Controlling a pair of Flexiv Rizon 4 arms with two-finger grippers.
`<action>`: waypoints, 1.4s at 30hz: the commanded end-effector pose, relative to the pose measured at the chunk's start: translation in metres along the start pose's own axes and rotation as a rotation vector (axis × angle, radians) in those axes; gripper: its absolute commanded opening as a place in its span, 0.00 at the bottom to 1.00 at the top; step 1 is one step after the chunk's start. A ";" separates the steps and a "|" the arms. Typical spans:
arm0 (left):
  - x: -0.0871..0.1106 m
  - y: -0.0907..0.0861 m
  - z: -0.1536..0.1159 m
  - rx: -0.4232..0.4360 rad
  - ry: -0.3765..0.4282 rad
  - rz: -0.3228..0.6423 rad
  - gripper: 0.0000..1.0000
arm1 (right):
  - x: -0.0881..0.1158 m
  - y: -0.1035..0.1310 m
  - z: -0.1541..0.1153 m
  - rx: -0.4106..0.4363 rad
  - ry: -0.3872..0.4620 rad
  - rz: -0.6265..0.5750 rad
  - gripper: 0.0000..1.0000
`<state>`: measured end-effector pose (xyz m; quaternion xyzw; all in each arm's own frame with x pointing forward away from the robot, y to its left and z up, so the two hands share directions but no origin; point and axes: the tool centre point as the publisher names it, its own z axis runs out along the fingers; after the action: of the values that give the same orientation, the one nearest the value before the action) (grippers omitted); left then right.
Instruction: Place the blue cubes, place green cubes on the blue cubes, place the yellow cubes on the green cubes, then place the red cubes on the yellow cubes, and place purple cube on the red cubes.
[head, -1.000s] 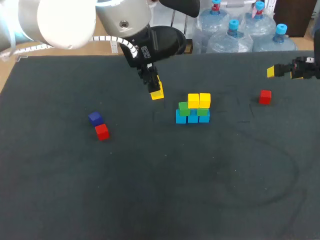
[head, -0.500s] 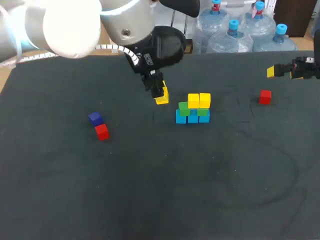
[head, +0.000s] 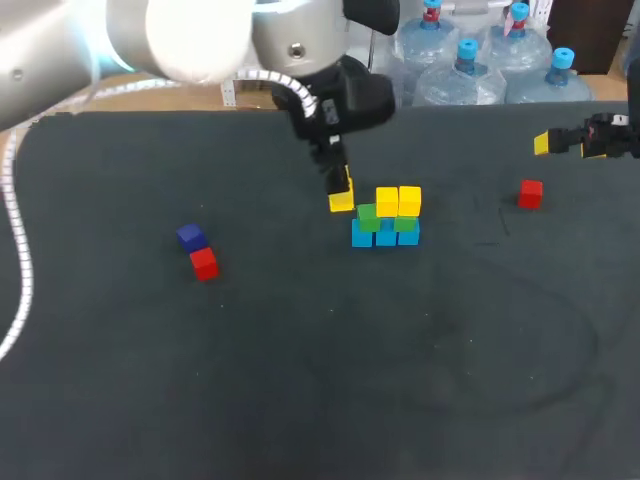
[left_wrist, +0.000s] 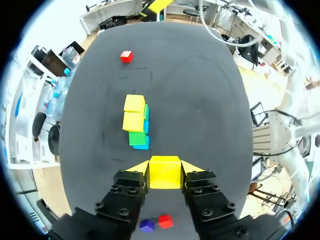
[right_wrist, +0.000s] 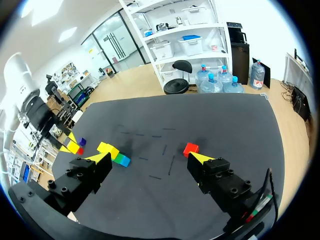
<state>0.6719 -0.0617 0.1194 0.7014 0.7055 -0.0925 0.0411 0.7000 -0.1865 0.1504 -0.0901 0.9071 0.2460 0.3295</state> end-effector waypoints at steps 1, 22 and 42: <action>-0.014 0.020 0.005 0.092 0.103 -0.016 0.00 | 0.000 0.000 0.000 0.001 -0.001 0.000 1.00; -0.012 0.017 0.030 0.020 0.125 -0.054 0.00 | 0.000 0.000 0.000 0.001 -0.001 0.000 1.00; -0.002 0.033 0.042 -0.021 0.101 0.009 0.00 | 0.000 0.000 0.000 0.001 -0.001 0.000 1.00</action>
<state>0.6999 -0.0741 0.0772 0.7074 0.7052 -0.0459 0.0123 0.7000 -0.1864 0.1504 -0.0901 0.9071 0.2460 0.3295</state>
